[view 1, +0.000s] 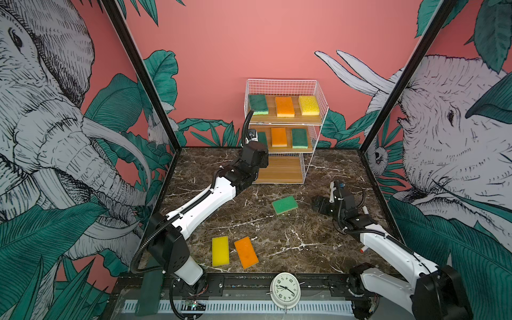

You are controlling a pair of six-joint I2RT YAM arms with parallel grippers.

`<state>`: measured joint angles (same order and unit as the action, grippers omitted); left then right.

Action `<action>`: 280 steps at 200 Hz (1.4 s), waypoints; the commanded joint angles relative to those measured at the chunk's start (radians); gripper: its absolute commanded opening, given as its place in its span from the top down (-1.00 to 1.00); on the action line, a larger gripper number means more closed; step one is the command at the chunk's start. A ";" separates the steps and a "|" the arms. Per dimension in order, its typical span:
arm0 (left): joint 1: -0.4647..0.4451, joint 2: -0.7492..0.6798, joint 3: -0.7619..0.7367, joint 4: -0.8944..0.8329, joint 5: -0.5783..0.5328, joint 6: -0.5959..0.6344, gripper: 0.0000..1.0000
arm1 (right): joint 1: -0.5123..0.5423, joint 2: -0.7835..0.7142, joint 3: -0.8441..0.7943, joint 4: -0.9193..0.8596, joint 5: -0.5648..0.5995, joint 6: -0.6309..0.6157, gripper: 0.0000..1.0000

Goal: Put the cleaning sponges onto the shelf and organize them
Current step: 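Open the left gripper and hold it above the placed dark green pad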

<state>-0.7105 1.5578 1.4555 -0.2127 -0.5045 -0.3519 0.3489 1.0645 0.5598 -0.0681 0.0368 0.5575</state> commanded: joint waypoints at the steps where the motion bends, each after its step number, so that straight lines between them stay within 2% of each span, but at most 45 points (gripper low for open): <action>1: 0.003 -0.056 -0.032 -0.030 0.095 -0.055 -0.34 | -0.005 -0.016 -0.015 0.004 0.006 0.005 -0.86; 32: 0.017 -0.067 -0.049 -0.022 0.189 -0.080 -0.21 | -0.004 -0.007 -0.012 0.015 0.005 0.004 -0.86; 67: 0.069 -0.067 -0.062 -0.027 0.192 -0.161 0.28 | -0.004 0.007 -0.002 0.024 0.007 -0.003 -0.86; 118: 0.098 -0.041 -0.050 0.007 0.259 -0.181 0.54 | -0.004 0.022 0.015 0.025 0.014 -0.017 -0.86; 280: 0.140 0.072 0.021 0.040 0.304 -0.180 0.54 | -0.004 0.080 0.054 0.028 0.009 -0.035 -0.87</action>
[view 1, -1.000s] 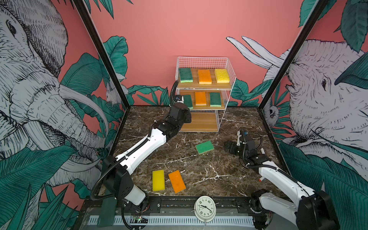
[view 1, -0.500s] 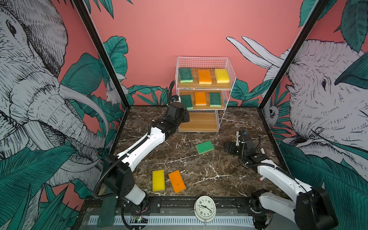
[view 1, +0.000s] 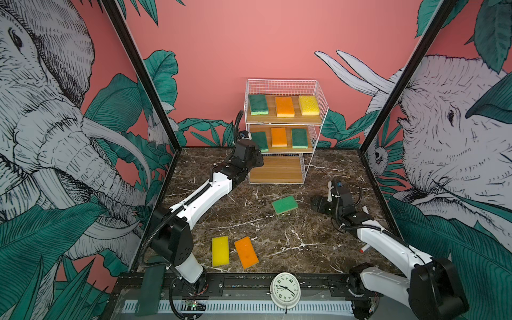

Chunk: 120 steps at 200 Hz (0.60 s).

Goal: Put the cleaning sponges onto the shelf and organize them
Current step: 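Open the left gripper and hold it above the placed dark green pad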

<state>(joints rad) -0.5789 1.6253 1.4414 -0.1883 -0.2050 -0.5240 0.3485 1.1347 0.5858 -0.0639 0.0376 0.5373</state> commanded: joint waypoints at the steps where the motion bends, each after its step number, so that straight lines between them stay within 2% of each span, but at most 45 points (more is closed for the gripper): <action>1: 0.009 0.004 0.036 0.014 0.005 -0.008 0.54 | -0.003 0.009 0.029 0.024 0.008 -0.015 -0.86; 120: 0.022 0.047 0.081 0.008 -0.012 -0.013 0.51 | -0.005 0.008 0.022 0.013 0.011 -0.023 -0.87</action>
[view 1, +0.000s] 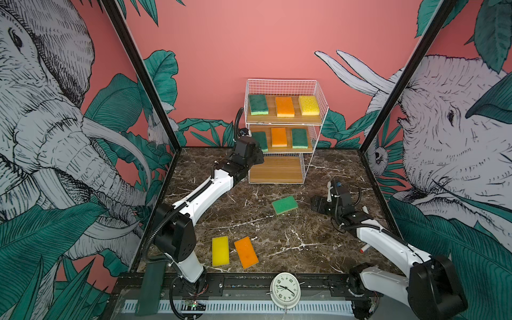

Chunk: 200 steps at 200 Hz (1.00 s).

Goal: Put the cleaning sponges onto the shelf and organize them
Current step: 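Open the left gripper and hold it above the placed dark green pad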

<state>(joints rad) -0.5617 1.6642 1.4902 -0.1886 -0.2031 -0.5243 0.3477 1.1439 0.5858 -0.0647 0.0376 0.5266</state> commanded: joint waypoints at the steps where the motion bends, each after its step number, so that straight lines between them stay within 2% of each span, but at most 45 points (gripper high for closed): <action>1: 0.005 0.008 0.033 0.008 -0.015 -0.013 0.51 | -0.004 -0.001 0.022 0.014 0.011 -0.012 -0.87; 115: 0.005 0.047 0.060 0.034 -0.037 -0.019 0.50 | -0.007 0.004 0.019 0.011 0.009 -0.014 -0.87; 200: -0.007 0.017 -0.024 0.118 -0.066 -0.056 0.54 | -0.009 0.011 0.012 0.025 0.002 -0.011 -0.86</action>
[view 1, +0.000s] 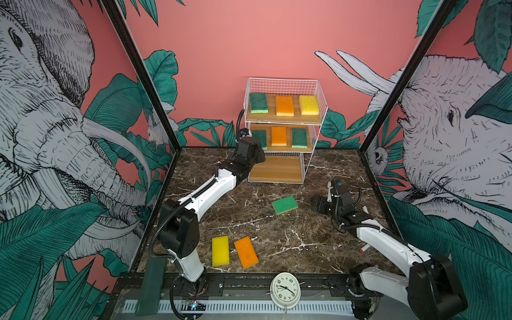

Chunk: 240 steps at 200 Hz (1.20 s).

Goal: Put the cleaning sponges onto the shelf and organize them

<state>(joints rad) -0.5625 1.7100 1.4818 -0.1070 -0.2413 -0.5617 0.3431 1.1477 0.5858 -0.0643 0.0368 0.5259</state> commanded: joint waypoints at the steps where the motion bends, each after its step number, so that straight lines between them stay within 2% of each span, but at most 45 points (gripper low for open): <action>1: -0.007 -0.029 -0.015 0.036 -0.029 -0.018 0.54 | -0.004 0.007 0.012 0.024 0.002 -0.010 -0.86; 58: -0.064 -0.015 0.003 0.059 -0.119 0.028 0.54 | -0.004 0.007 -0.003 0.047 -0.011 0.000 -0.87; 165: -0.097 0.042 0.057 0.074 -0.235 0.044 0.55 | -0.004 -0.023 -0.037 0.061 -0.012 0.003 -0.87; 240: -0.105 0.035 0.063 0.087 -0.254 0.060 0.56 | -0.006 -0.031 -0.040 0.064 -0.012 0.002 -0.86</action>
<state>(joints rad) -0.6579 1.7615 1.5181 -0.0498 -0.4679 -0.5129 0.3412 1.1313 0.5617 -0.0330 0.0216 0.5278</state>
